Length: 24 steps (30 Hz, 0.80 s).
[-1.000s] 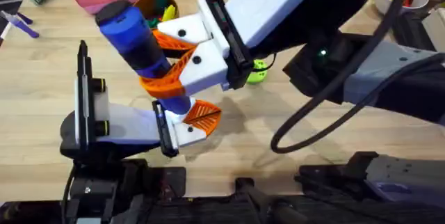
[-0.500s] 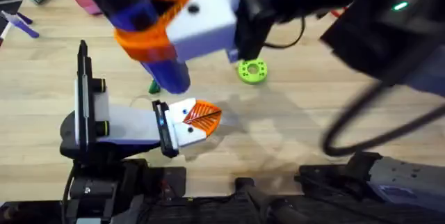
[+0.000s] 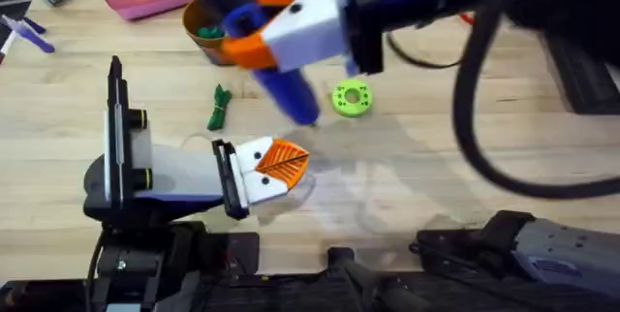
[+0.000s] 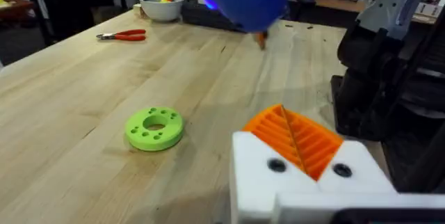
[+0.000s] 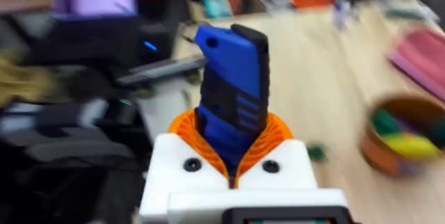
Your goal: Pick up the gripper from the table and insert it into the empty holder that is missing its gripper. Then pick up a screw, insert it into the mounting hole, and use the screwdriver to tighten it. Finally, clean up the table by picking up the vegetable and placing it into the bucket.
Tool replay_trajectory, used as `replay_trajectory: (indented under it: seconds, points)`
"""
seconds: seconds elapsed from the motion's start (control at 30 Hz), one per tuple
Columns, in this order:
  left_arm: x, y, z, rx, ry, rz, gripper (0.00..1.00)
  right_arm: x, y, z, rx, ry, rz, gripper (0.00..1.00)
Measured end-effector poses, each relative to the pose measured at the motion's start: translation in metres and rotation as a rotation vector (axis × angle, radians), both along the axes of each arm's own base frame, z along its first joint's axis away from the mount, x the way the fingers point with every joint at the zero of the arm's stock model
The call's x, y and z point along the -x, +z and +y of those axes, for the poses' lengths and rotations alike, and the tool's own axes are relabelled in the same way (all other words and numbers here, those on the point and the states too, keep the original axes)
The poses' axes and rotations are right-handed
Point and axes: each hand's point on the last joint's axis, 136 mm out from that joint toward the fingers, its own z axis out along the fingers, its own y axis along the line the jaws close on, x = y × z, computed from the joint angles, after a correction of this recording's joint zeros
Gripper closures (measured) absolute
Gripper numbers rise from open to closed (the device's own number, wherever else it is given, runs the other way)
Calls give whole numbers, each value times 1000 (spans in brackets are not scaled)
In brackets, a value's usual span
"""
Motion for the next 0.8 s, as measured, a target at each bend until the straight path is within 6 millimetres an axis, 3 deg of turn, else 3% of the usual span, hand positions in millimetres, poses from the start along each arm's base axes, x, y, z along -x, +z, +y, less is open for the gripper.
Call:
replay_trajectory:
  seconds: [0.27, 0.53, 0.67, 0.8]
  points:
    - [0, 0, 0, 0, 0, 0, 984, -50, -15, -59, 327, -310, -164, 977]
    - [0, 0, 0, 0, 0, 0, 984, -78, -65, -136, 732, -488, -253, 977]
    - [0, 0, 0, 0, 0, 0, 984, -84, -97, -176, 957, -494, -232, 977]
    - [0, 0, 0, 0, 0, 0, 984, -95, -131, -201, 1118, -474, -158, 977]
